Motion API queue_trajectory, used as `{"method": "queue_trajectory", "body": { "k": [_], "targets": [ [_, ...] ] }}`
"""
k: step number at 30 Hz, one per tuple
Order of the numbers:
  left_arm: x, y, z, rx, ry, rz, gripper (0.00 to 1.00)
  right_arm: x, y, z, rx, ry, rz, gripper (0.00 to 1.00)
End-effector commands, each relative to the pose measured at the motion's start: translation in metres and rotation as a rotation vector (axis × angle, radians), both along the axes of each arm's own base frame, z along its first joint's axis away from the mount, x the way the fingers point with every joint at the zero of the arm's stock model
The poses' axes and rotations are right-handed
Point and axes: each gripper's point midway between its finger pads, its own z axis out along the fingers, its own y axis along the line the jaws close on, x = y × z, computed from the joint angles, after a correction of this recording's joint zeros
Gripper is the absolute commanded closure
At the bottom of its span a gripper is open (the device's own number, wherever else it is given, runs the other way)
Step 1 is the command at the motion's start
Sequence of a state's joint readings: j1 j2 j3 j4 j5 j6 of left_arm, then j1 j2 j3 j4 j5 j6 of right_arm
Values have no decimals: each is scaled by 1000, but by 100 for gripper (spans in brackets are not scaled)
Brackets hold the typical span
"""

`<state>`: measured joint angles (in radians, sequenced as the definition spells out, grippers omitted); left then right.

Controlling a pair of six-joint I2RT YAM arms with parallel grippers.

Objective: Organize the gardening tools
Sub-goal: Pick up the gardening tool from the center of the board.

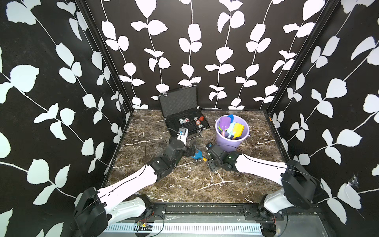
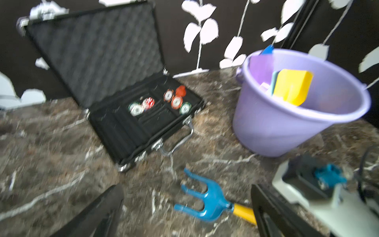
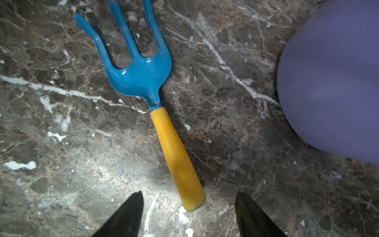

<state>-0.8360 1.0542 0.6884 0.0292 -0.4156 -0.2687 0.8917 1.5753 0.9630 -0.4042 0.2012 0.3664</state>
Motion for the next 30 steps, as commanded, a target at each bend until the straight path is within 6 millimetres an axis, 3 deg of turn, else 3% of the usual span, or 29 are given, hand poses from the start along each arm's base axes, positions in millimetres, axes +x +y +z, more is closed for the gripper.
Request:
{"method": "queue_trajectory", "body": {
  "k": [1,4,7,23,27,30],
  "targets": [
    [-7,19,-11,-72,11,80,1,7,9,-6,-27,20,33,30],
    [-13,34,-27,-80,28,126,1,10,15,-15,-45,46,46,37],
    [-18,50,-40,-90,37,183,1,10,18,-25,-66,77,58,52],
    [-29,77,-66,-123,61,263,1,-3,24,-57,-80,184,99,56],
    [-28,77,-72,-118,80,263,1,-9,28,-61,-65,201,113,65],
    [-26,77,-76,-123,96,267,1,-14,32,-62,-63,198,124,80]
  ]
}}
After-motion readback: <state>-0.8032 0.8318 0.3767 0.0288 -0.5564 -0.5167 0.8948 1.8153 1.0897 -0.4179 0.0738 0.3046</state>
